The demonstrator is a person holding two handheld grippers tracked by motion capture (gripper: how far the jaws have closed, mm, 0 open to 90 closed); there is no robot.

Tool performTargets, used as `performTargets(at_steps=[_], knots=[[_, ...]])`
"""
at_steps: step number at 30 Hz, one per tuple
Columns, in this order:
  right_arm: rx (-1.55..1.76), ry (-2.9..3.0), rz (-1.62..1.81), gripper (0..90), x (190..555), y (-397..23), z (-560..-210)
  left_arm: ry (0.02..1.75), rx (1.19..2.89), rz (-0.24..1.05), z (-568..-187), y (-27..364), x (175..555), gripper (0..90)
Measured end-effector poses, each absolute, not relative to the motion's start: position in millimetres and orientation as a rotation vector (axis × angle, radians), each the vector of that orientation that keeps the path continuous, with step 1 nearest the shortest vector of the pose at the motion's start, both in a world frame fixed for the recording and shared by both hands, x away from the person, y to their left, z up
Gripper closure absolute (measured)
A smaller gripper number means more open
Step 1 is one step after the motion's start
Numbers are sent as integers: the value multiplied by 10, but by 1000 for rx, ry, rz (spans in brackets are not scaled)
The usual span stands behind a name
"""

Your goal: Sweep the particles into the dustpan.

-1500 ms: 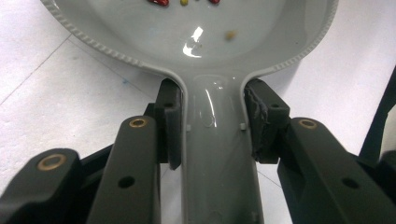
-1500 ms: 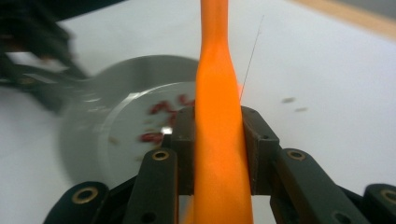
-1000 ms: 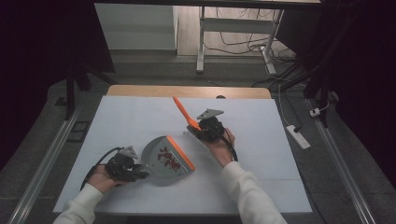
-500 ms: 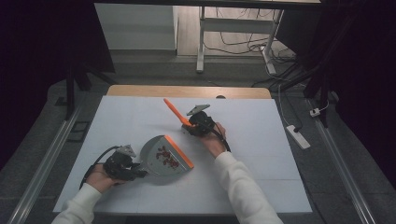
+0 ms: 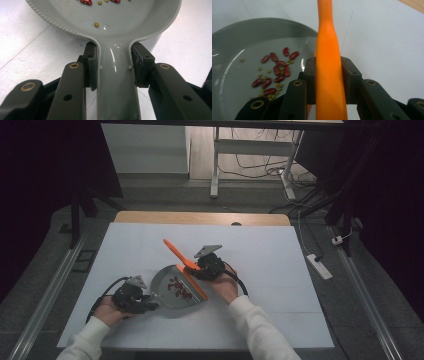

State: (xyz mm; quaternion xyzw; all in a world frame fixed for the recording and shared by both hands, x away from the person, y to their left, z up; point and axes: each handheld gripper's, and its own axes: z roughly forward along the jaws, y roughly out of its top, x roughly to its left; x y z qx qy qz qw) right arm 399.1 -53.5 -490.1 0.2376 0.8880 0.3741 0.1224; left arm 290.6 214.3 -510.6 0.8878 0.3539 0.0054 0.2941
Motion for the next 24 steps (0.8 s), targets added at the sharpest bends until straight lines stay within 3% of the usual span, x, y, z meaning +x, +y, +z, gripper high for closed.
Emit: performTargets(at_steps=[11,17,24], knots=[[685,2609,1289,702,3769,-545,-4771,940,2367,16,-5111,2146,2907,624],[783,2434,1338,702,3844,-871,-4570,940,2364,15,-5116,2145,2906,624],[835,2430,1277,702,3814,-1191,-4632,937,2361,23,-5118,2160,2894,624]])
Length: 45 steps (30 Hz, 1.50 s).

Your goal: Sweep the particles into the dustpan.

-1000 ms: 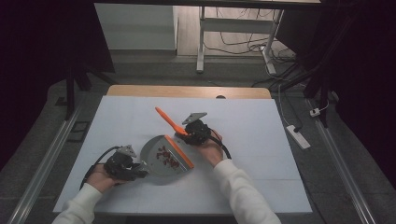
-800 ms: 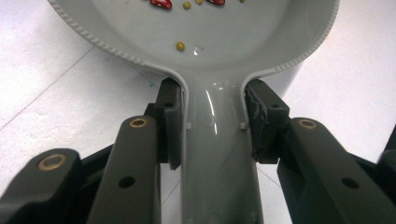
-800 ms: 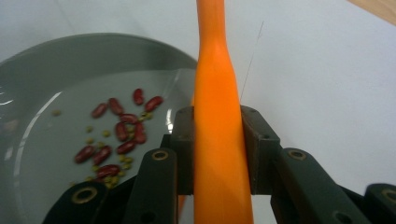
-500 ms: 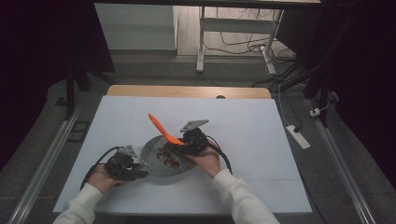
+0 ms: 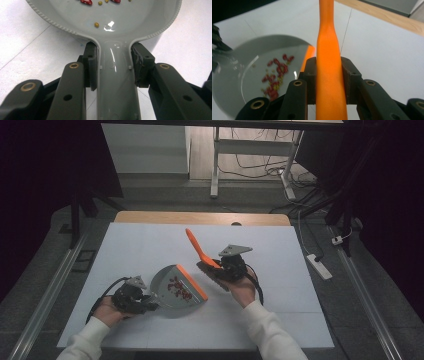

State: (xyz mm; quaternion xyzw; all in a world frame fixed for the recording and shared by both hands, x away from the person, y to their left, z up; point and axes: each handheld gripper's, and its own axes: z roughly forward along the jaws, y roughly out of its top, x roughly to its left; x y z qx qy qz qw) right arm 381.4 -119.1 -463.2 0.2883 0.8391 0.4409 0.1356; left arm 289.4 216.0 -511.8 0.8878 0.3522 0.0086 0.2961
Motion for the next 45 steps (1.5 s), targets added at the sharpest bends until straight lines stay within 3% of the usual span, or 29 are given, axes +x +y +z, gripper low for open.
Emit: performTargets(at_steps=[10,20,31,45], knots=[[885,2401,1254,702,3728,-1606,-4625,980,2271,37,-5071,2274,2866,624],[861,2387,1287,702,3547,-1902,-4547,1176,2098,112,-5004,2450,2846,623],[900,2368,1301,702,3402,-2237,-4552,1230,2059,154,-5004,2468,2778,623],[907,2416,1366,702,3298,-2305,-4653,1344,1951,230,-5021,2480,2624,623]])
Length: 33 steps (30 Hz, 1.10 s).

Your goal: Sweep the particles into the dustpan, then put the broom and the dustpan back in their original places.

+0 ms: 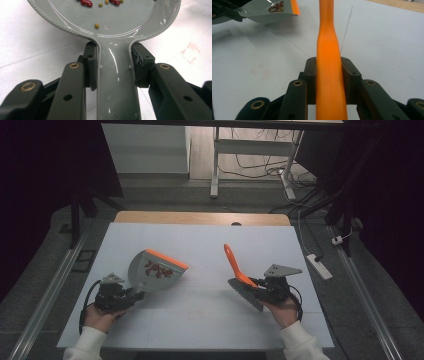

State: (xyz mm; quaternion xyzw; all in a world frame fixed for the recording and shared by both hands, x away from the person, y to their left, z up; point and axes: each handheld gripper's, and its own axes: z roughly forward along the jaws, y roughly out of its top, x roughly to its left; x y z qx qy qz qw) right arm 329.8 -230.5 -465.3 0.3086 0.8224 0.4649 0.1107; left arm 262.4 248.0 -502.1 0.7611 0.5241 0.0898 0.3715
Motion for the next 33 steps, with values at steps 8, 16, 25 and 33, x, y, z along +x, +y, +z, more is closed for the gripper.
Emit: performTargets(at_steps=[8,16,25,33], knots=[[891,2427,1344,702,3243,-2296,-4669,1355,1932,240,-5013,2486,2597,623],[892,2435,1360,702,3210,-2315,-4671,1380,1916,262,-5012,2491,2567,622],[915,2456,1348,702,3215,-2361,-4712,1444,1877,296,-5055,2467,2517,622],[952,2470,1339,702,3169,-2382,-4730,1517,1821,309,-5113,2488,2459,622]])
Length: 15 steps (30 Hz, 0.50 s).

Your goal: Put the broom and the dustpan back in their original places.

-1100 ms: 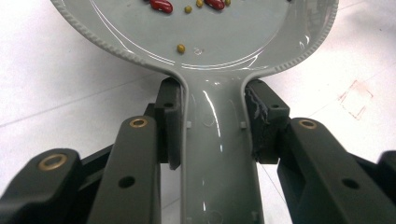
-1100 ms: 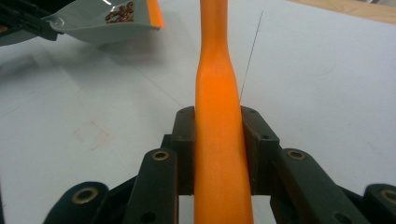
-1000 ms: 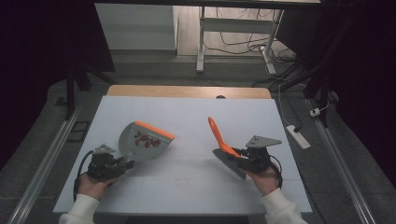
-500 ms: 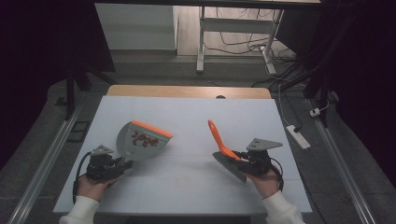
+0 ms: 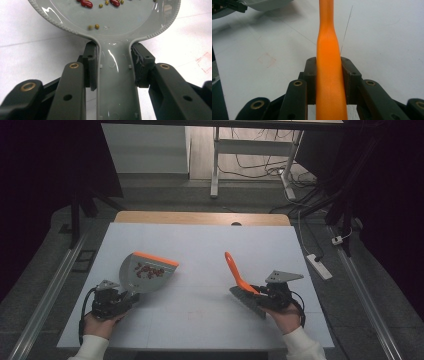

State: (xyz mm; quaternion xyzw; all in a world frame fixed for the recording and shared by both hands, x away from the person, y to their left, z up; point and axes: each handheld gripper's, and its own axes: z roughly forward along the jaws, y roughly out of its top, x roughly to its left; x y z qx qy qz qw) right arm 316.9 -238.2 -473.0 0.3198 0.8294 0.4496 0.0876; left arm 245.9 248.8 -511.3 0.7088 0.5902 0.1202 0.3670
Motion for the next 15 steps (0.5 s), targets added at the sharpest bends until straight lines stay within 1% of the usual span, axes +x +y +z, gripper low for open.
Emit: performTargets(at_steps=[7,10,15], knots=[[953,2462,1361,702,3086,-2403,-4694,1577,1791,327,-5175,2483,2433,622],[960,2466,1358,701,3077,-2424,-4705,1610,1752,332,-5196,2479,2440,621],[965,2483,1354,701,3075,-2457,-4730,1645,1745,352,-5232,2456,2468,621]])
